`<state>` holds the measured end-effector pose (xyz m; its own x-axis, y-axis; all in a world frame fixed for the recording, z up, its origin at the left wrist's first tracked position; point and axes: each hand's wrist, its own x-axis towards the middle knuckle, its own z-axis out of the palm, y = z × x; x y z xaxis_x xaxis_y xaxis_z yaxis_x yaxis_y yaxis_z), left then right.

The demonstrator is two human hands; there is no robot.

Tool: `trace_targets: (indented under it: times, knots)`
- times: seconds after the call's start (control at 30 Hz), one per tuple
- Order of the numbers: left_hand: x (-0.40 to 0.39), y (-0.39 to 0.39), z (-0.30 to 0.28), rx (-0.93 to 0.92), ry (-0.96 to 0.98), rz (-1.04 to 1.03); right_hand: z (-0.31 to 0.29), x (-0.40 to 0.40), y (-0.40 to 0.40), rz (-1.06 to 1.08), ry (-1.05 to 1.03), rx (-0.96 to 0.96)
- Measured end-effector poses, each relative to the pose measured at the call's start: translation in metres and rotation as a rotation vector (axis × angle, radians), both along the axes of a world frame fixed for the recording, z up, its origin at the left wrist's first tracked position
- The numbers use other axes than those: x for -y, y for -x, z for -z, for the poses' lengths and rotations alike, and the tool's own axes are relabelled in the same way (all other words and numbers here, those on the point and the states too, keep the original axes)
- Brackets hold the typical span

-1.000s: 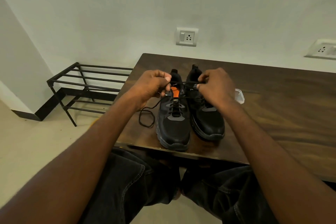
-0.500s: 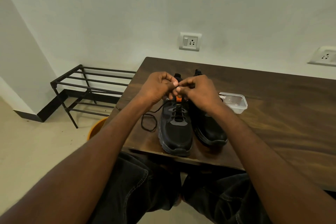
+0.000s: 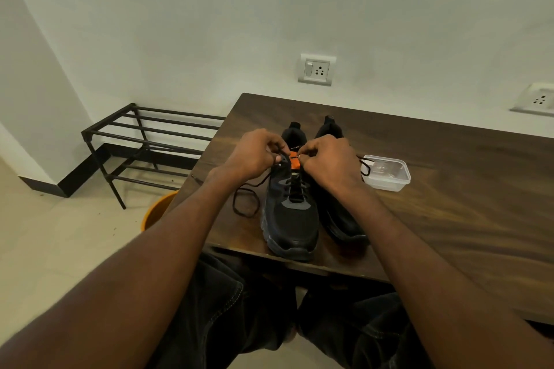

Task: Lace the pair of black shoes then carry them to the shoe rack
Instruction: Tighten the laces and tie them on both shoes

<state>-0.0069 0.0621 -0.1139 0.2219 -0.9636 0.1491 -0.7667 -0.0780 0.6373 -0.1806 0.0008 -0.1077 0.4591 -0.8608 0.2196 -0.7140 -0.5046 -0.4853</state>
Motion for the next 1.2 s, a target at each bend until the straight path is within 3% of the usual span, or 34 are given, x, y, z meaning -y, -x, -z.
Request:
trace_targets:
  times: [0.37,0.57,0.9,1.1,1.2]
  knots:
    - [-0.001,-0.008,0.007,-0.105,0.042,0.000,0.013,0.008,-0.015,-0.010,-0.230,0.174]
    - [-0.005,-0.003,0.008,-0.182,0.017,-0.043,0.017,0.009,-0.016,-0.018,-0.205,0.043]
    - [-0.009,-0.002,0.011,-0.137,0.053,-0.025,0.016,0.010,-0.016,0.039,-0.359,0.190]
    - [-0.009,0.001,0.013,-0.103,0.071,-0.026,0.014,0.001,-0.025,0.160,-0.235,0.123]
    - [-0.008,0.001,0.013,-0.080,0.084,-0.036,0.018,0.002,-0.029,0.169,-0.287,0.146]
